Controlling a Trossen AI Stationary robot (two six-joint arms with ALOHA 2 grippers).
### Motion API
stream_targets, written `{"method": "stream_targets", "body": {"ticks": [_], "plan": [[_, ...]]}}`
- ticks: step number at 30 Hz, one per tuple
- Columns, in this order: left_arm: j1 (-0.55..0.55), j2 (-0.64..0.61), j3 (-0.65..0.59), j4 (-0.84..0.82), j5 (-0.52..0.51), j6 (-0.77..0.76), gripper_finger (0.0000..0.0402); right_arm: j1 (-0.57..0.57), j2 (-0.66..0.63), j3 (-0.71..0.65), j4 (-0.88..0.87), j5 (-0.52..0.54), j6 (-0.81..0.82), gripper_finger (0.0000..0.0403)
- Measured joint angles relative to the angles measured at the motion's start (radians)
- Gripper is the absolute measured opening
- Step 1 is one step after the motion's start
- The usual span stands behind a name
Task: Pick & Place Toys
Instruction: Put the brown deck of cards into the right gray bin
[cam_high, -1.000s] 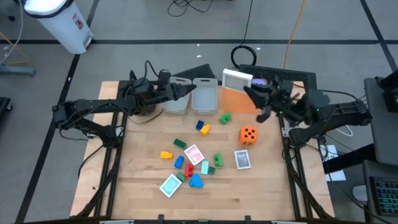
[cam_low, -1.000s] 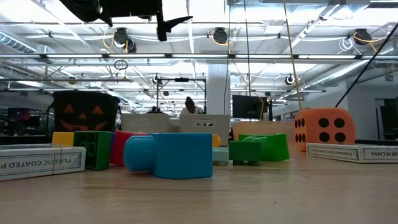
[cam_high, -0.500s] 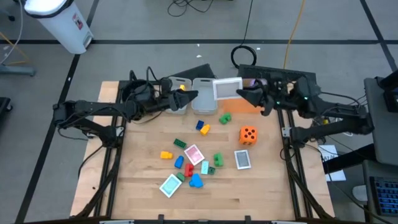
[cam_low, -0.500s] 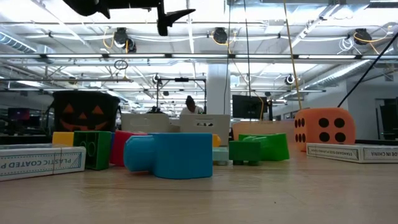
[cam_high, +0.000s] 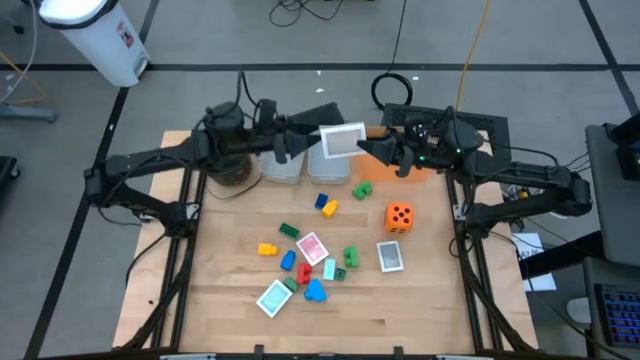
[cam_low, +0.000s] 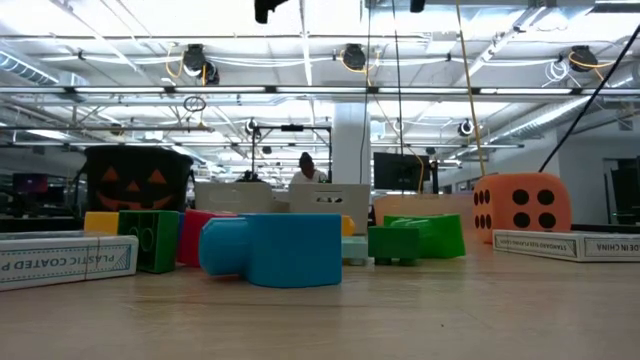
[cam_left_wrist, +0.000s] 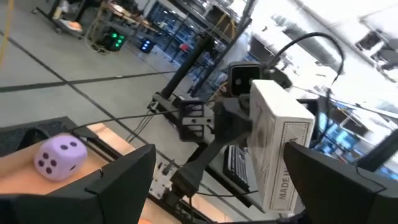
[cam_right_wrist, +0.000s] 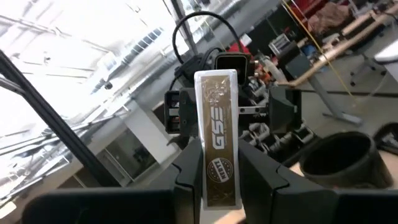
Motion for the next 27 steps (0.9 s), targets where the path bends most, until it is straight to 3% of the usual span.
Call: {"method": "stream_targets", "body": {"ticks": [10,16,27], "plan": [[0.054,0.005,0.021,0.004,0.179,-0.016,0.0363,-0.012,0.051,0.000,0.102,-0.007,-0.008,0.0059],[0.053,0.004,0.021,-0.004,0.229,-0.013,0.0363,-0.053,0.045,-0.001,0.137,0.014,-0.006,0.0059],[0.058,0.004,0.021,-0.012,0.212,0.019,0.0363,-0.092,0.033,-0.001,0.106,-0.081,0.073,0.0059]]}}
